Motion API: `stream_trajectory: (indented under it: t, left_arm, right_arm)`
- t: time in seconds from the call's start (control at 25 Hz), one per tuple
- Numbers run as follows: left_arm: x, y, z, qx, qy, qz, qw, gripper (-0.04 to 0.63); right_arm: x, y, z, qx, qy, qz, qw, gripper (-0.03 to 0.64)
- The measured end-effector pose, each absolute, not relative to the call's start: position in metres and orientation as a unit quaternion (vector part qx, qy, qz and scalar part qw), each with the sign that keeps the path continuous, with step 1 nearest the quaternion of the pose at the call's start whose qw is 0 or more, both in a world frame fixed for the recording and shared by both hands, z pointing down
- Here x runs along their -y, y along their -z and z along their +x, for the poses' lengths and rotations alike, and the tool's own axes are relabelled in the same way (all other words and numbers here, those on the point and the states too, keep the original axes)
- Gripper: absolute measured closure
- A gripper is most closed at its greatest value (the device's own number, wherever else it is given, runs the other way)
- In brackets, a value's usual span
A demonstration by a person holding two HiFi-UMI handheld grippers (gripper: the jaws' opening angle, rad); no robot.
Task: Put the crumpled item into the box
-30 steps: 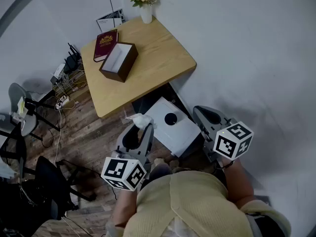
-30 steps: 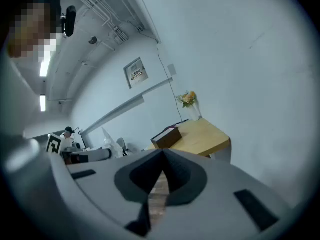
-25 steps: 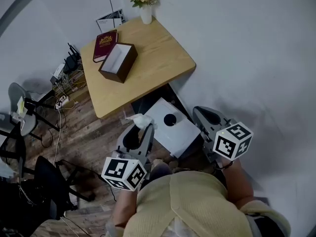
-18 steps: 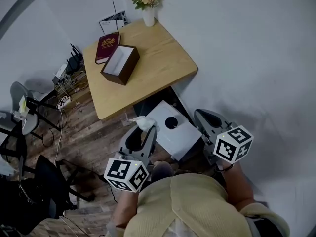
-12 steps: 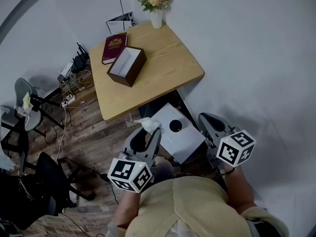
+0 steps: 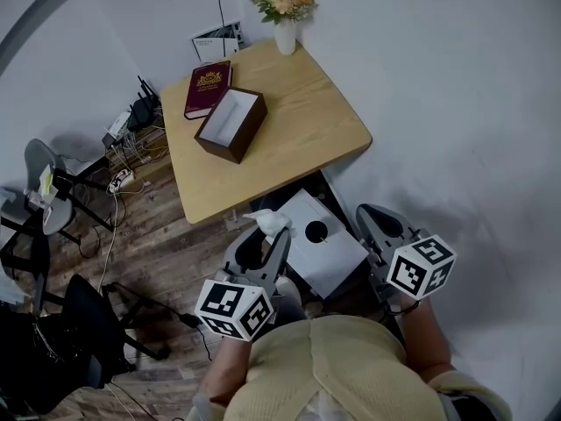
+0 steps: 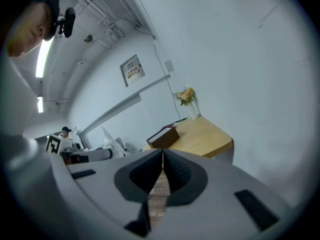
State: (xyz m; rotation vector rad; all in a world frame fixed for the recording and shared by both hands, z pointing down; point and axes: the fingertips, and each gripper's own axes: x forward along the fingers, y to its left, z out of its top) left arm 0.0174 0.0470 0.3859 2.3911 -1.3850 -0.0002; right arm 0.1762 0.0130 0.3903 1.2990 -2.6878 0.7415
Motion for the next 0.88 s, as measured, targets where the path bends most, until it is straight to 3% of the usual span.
stream_trajectory:
  t: [0.88]
  left_arm:
    - [0.057, -0.393, -0.036, 0.48, -0.022, 0.853, 0.202, 0.434]
  right_arm:
    - [0.087, -0.397, 0.119, 0.866, -0.259, 0.424, 0.051, 0.588]
